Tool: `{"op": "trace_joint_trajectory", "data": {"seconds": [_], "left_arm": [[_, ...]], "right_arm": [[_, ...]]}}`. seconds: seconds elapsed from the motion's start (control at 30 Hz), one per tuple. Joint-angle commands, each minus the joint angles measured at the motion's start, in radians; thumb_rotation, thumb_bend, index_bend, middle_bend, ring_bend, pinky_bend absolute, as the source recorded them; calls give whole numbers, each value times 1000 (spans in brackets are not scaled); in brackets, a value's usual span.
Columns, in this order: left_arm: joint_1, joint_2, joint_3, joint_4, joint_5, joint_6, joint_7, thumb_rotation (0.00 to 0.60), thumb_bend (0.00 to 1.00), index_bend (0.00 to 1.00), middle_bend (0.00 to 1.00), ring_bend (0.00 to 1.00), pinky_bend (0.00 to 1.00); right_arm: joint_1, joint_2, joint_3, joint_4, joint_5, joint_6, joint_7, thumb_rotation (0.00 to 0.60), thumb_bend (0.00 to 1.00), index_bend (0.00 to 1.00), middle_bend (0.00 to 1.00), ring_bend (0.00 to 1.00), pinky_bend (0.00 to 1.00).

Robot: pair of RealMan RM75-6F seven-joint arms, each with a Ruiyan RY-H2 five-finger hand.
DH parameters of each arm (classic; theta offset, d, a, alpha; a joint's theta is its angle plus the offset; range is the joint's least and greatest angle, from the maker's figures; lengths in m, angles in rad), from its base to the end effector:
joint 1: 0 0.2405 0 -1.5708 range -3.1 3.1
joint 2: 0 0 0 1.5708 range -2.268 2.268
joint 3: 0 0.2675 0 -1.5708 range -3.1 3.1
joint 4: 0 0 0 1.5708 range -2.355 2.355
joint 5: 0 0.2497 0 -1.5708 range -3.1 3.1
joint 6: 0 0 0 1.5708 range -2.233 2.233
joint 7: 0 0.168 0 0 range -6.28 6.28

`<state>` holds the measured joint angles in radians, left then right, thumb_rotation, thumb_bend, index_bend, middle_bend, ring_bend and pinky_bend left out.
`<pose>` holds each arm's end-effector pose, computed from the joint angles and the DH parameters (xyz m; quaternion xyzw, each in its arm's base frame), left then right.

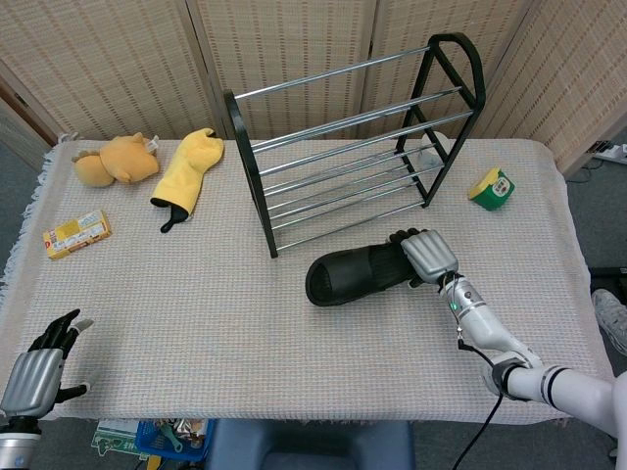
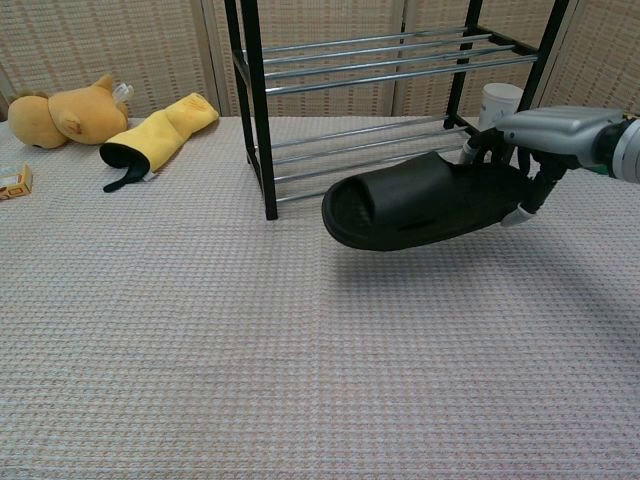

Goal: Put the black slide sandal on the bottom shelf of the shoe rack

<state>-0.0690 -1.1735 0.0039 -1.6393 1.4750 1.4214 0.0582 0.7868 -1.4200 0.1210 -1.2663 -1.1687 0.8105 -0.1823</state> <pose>-0.3385 0.1881 0.0885 -0.6043 -0.4379 -0.3511 0.5655 -0.2214 -0.4367 -0.0108 0.7666 -0.3429 0.2915 0.4580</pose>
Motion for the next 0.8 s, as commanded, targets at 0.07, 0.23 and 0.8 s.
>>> {"op": "trace_joint_trajectory", "data": {"seconds": [0.07,0.23,0.8], "left_arm": [[-5,-4,2,0,9,-3,-3,600,267,199,84,103,256],[-6,-6,4,5,10,-6,-8,600,267,200,84,103,256],[17,16,15,13,-8,6,-23,600,267,200,84,103,256]], "right_arm": [[8,-19,35,48,86,-19,-39,600,355,477,503,303,406],[36,-66,73,96,193,-49,-87,600,354,477,503,303,406],[210,-248,173,290,611,-97,-360,600,350,477,485,303,406]]}}
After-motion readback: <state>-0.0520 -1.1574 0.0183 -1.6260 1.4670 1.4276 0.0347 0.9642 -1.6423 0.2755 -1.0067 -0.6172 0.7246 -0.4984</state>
